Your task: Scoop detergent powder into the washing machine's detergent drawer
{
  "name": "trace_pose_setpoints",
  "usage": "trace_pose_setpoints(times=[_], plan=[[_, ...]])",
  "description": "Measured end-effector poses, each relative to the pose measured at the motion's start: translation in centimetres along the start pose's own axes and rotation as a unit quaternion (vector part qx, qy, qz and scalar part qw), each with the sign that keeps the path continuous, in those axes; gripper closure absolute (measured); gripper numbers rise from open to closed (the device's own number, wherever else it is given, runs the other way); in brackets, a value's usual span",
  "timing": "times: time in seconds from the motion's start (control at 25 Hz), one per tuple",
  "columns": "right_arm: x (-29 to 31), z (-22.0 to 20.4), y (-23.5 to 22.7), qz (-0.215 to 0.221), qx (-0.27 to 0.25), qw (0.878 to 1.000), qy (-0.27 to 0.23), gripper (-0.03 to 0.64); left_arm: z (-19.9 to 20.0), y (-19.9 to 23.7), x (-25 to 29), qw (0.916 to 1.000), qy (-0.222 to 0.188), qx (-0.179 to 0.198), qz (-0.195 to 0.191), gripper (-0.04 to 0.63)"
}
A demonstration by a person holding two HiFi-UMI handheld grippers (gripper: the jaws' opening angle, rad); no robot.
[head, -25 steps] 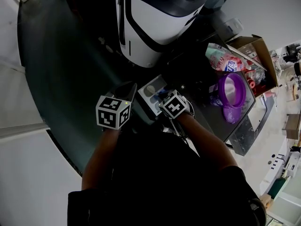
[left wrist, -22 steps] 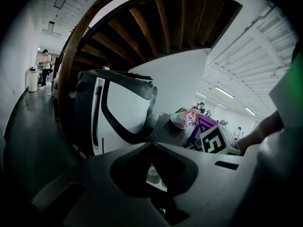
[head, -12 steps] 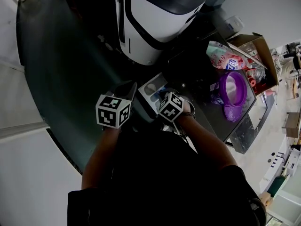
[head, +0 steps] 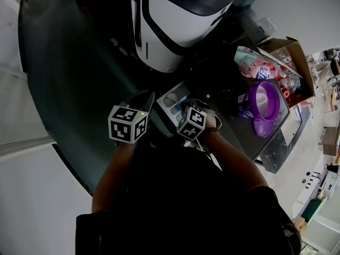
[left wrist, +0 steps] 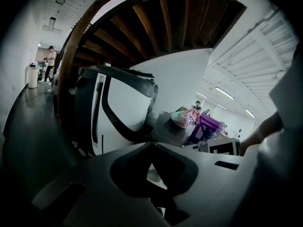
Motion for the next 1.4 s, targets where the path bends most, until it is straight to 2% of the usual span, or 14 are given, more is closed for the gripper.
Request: trace_pose_setpoints(times=[0.32, 0.4, 0.56, 0.76, 1.0, 1.12, 1.2, 1.4], plan=[[0.3, -0.1, 0.5, -0.026, -0.094, 0.995, 0.028, 0.598, 0.2, -0.1, 0.5, 1.0, 0.003, 0.0, -0.005, 0.588], [0.2, 0.0, 0.5, -0.028, -0.097, 0.995, 0.025, 0.598, 0.2, -0.2, 0.6, 1.0, 0.004, -0.001, -0.006, 0.587], [-0.5, 0.2, -0.2, -0.03, -0.075, 0.997, 0.007, 0.598, 0.3, -0.5, 0.9, 0.9999, 0.006, 0.0, -0.009, 0.588], [-1.2, 0.0, -0.7, -0.01, -0.043, 0.999, -0.013, 0.598, 0.6, -1.1, 1.4, 0.9999, 0.01, 0.005, -0.009, 0.587], [-3.1, -0.6, -1.8, 0.044, 0.062, 0.995, -0.065, 0.598, 1.8, -3.3, 2.4, 0.9993, 0.02, 0.027, -0.014, 0.588], [-4.6, -1.5, -2.9, 0.064, 0.12, 0.985, -0.107, 0.598, 2.6, -4.6, 3.2, 0.9988, 0.025, 0.04, -0.017, 0.587], [-5.6, -2.3, -3.6, 0.08, 0.169, 0.973, -0.137, 0.598, 3.2, -5.7, 3.8, 0.9983, 0.026, 0.05, -0.019, 0.587], [-8.5, -5.0, -5.6, 0.131, 0.295, 0.923, -0.211, 0.598, 4.0, -8.5, 5.4, 0.9971, 0.03, 0.067, -0.022, 0.588]])
Point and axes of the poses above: the fingertips, and each gripper's own axes: x forward along the fingers, y to its left, z out of its top, the point moved 5 cm from there along -x, backward along the fingers
